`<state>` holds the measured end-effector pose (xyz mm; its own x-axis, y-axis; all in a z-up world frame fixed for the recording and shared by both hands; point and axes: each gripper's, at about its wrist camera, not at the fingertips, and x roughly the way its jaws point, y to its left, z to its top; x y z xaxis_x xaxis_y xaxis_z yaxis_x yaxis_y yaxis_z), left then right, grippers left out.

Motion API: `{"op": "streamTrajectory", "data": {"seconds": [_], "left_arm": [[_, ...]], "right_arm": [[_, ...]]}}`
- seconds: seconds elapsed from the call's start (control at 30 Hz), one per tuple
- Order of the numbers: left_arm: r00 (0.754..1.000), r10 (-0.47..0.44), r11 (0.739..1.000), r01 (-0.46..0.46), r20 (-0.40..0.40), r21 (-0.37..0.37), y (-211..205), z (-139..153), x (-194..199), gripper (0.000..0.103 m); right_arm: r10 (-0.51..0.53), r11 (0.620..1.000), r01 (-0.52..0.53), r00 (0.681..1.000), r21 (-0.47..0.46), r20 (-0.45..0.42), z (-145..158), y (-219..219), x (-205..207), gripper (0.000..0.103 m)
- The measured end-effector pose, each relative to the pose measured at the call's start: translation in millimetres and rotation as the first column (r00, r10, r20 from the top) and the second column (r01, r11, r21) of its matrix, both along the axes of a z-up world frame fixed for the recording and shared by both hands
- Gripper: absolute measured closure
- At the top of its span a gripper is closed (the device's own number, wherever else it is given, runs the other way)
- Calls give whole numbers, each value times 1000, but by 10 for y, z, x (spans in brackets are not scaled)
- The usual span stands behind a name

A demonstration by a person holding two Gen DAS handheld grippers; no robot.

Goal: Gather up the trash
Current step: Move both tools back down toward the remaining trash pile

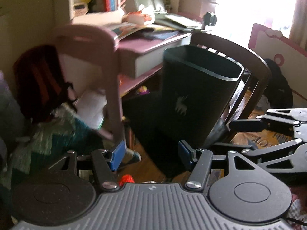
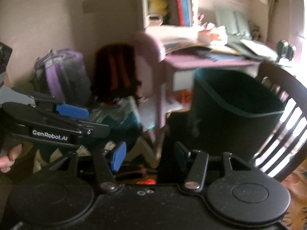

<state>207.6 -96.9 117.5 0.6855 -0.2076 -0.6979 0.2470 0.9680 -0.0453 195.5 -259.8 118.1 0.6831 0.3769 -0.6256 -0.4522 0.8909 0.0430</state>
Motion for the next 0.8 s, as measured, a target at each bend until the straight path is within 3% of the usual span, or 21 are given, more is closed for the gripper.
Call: {"op": "streamTrajectory", "data": {"seconds": [0.1,0.2,0.3,0.37,0.4,0.67,0.8], "left_arm": [[1000,22,1000,-22,-22,-11,253,-146,-104,42],[998,53,998,-54,-38,-22,509,-312,-175,31],[995,80,996,-82,-64,-34,761,-531,-183,30],[992,96,994,-99,-85,-39,909,-700,-160,25],[989,110,993,-114,-97,-41,997,-804,-144,20],[956,218,971,-233,-196,-57,1671,-1733,106,13],[943,259,963,-268,-211,-16,1957,-2228,224,13]], "right_arm": [[31,1000,-31,999,-4,-37,-195,242,-51,48],[54,999,-54,996,4,-74,-384,460,-77,48],[67,998,-65,991,15,-118,-582,656,-24,48],[65,998,-63,986,19,-151,-736,769,47,48],[62,998,-60,983,19,-171,-838,840,95,47],[44,998,-21,930,65,-364,-1755,1358,597,47],[-20,999,35,919,32,-393,-2114,1653,952,47]]}}
